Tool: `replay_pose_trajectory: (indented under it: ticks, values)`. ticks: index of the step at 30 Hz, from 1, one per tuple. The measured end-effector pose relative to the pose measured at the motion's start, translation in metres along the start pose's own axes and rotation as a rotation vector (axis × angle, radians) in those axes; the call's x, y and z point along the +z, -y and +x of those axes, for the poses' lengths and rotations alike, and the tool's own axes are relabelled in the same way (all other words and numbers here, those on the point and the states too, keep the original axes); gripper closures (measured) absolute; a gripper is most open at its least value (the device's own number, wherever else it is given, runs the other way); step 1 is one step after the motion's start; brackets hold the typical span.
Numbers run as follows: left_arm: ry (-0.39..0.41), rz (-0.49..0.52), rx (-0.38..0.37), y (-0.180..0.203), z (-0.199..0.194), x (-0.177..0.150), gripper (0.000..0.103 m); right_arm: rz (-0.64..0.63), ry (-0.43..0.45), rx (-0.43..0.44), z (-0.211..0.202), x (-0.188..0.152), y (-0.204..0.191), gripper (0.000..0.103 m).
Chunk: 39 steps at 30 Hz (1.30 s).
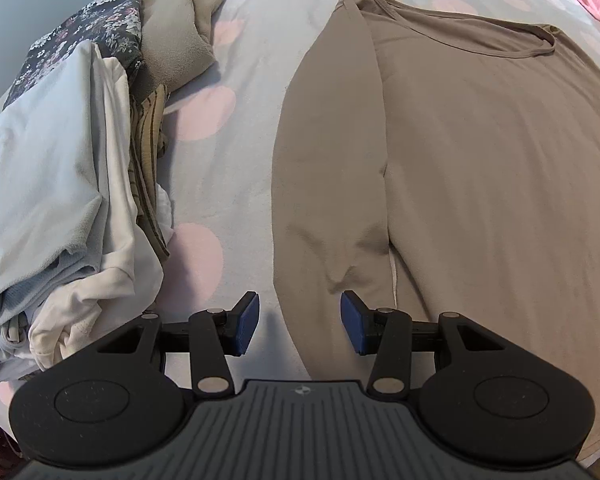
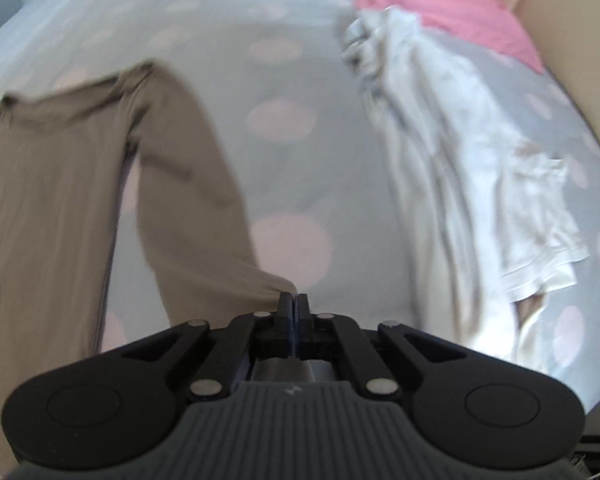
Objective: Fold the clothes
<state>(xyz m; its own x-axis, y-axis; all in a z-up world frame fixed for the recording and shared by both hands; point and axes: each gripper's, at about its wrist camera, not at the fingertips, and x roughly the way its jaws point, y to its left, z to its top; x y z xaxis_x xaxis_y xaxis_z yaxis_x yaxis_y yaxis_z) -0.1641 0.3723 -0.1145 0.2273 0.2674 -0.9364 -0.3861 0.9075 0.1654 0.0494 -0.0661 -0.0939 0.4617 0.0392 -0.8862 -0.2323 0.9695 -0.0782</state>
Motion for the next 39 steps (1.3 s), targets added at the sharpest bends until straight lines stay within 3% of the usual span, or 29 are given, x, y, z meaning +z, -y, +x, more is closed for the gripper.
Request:
replay_pose_trajectory:
  ticks: [7,11,15,17,22,24,26,31,34,39]
  values:
    - [0.02,-0.021,-0.03,0.004,-0.002,0.009,0.06,0.108,0.095,-0.146,-0.007,0.069,0.046,0.102]
    - [0.024,-0.012,-0.028,0.006,-0.001,0.012,0.06,0.107,0.142,-0.238,-0.004,0.111,0.062,0.102]
    - [0.01,-0.03,-0.038,0.005,0.003,0.016,0.06,0.127,0.161,-0.303,0.007,0.141,0.077,0.102]
    - [0.004,-0.034,-0.05,0.006,0.004,0.019,0.06,0.129,0.129,-0.313,0.021,0.145,0.08,0.099]
    - [0.011,-0.03,-0.094,0.007,0.0,0.02,0.06,0.137,0.079,-0.294,0.037,0.121,0.071,0.093]
    - [0.011,-0.024,-0.105,0.008,0.0,0.018,0.06,0.15,0.071,-0.253,0.033,0.106,0.062,0.091]
    - [0.004,-0.015,-0.116,0.01,0.002,0.015,0.06,0.158,0.056,-0.202,0.027,0.088,0.052,0.078]
    - [-0.018,0.01,-0.097,0.017,0.013,0.011,0.06,0.123,-0.006,-0.037,0.003,0.041,0.01,0.077]
    - [-0.042,0.011,-0.114,0.019,0.021,0.007,0.06,0.07,0.017,0.013,-0.014,0.019,-0.014,0.07]
    - [-0.029,0.071,-0.114,0.027,0.03,-0.001,0.063,0.044,0.031,0.016,-0.022,-0.002,-0.032,0.068]
